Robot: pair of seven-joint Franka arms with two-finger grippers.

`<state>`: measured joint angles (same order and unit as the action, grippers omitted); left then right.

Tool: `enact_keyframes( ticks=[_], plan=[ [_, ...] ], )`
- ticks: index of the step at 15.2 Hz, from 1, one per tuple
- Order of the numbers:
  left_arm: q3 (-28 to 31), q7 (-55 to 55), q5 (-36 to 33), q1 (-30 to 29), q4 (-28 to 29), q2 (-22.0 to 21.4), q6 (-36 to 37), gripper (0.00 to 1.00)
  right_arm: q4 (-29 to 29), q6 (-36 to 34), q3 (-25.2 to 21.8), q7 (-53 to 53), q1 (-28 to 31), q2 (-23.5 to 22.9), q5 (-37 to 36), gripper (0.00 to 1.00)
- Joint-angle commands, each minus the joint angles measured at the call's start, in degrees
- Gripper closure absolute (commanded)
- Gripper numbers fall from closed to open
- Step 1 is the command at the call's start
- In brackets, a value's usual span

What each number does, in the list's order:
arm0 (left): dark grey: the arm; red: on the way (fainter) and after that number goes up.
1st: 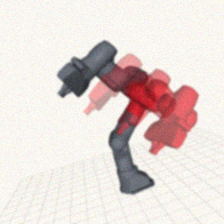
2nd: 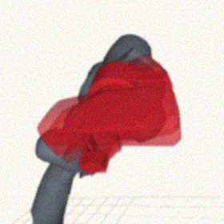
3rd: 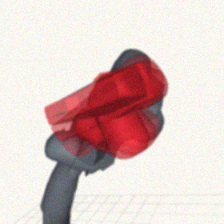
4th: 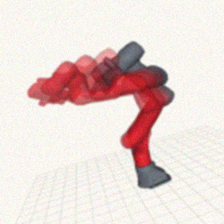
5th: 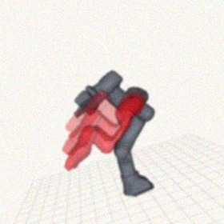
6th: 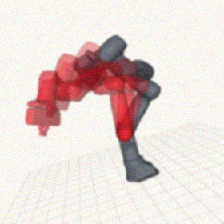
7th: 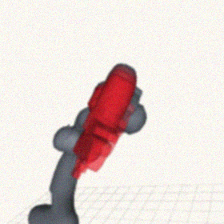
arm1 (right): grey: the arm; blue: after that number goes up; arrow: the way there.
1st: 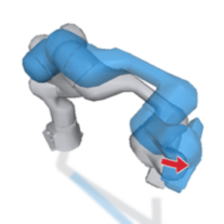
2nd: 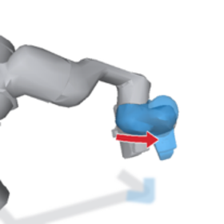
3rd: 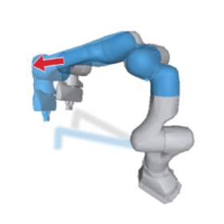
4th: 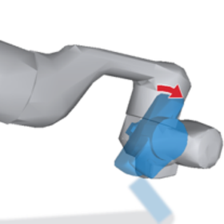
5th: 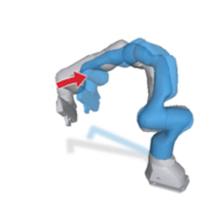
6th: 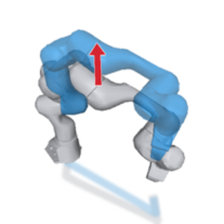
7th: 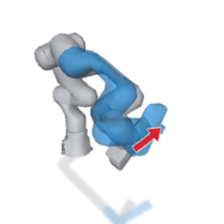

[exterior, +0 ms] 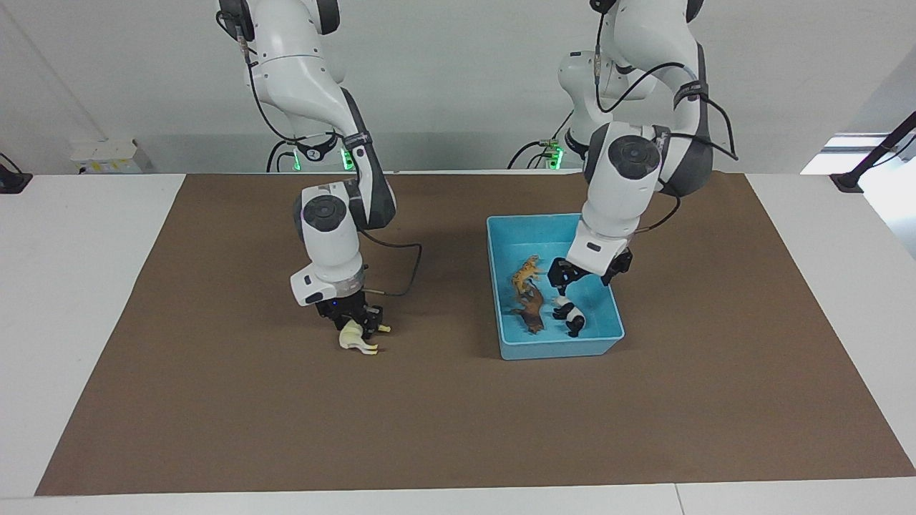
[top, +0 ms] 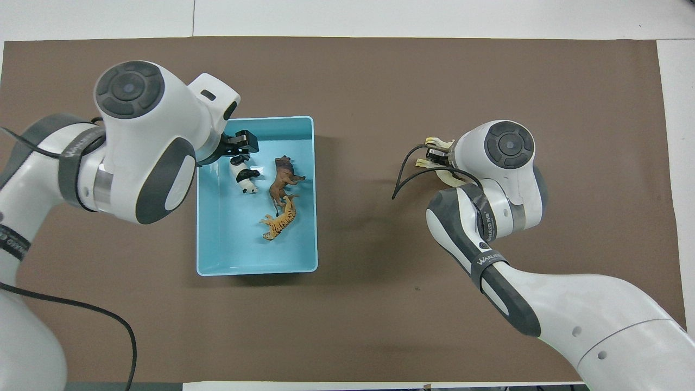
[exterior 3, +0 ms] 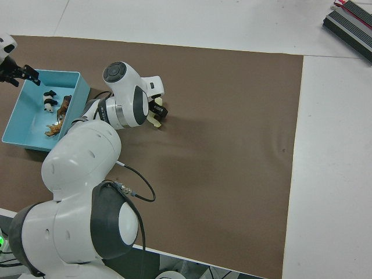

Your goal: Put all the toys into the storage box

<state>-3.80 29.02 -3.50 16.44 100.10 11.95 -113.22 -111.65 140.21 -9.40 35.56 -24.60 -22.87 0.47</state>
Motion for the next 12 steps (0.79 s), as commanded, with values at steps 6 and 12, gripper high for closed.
enact_keyframes(
  ticks=[6, 12],
  plan=[
    [0.0, -19.5, 0.0, -12.4, 1.4, -10.6, 12.1, 0.0, 27.3, -30.5, 1.1, 1.3, -3.1, 0.1, 1.1, 1.0],
    [0.0, -20.1, 0.9, -12.4, -5.6, -12.0, 21.3, 0.0, 29.8, -11.6, 1.5, 9.1, -17.2, -2.5, 11.9, 1.0]
  ],
)
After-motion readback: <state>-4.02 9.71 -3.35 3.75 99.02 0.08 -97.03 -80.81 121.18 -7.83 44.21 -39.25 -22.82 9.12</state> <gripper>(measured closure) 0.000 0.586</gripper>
